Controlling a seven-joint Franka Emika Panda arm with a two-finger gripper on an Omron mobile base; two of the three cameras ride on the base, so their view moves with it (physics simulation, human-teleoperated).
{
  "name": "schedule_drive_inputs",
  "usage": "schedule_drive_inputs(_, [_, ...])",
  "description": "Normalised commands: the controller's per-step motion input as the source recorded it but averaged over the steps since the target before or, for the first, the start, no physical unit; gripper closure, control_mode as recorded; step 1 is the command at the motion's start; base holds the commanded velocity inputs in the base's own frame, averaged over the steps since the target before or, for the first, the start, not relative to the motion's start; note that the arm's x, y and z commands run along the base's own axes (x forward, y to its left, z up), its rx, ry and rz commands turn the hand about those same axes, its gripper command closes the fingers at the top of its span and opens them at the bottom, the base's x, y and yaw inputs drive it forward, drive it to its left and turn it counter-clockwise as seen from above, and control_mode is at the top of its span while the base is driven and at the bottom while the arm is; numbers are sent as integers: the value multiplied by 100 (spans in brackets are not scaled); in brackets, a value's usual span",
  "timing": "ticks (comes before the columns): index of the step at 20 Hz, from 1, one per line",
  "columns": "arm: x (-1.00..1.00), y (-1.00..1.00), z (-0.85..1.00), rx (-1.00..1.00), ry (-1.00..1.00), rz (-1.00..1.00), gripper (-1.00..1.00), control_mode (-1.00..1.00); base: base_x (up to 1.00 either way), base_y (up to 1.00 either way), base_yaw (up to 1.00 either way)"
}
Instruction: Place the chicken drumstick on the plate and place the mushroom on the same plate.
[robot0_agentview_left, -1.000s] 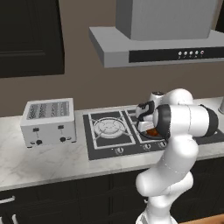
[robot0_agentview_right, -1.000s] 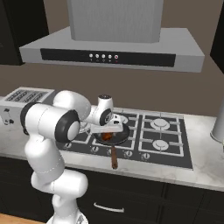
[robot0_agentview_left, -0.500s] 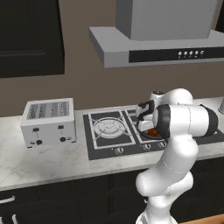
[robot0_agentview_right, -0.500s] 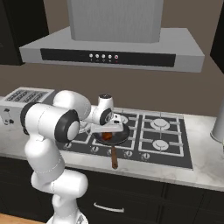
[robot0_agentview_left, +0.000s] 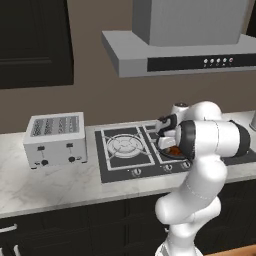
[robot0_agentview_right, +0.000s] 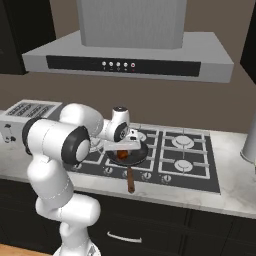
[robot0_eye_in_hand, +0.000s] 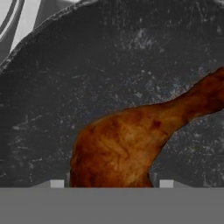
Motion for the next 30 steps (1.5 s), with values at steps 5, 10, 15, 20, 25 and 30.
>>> schedule_drive_inputs(5, [-46,0,94,-1,-5,-3,100,-100,0,0,0])
schedule_drive_inputs(10, [-84,0,86,0,-1,-12,100,-100,0,0,0])
schedule_drive_inputs(15, [-97,0,85,0,3,-17,100,-100,0,0,0])
schedule_drive_inputs(20, [-100,8,62,0,-1,-16,100,-100,0,0,0])
schedule_drive_inputs(25, [-77,52,30,0,-11,-12,100,-100,0,0,0])
schedule_drive_inputs(30, [-48,64,31,-1,-11,-2,100,-100,0,0,0])
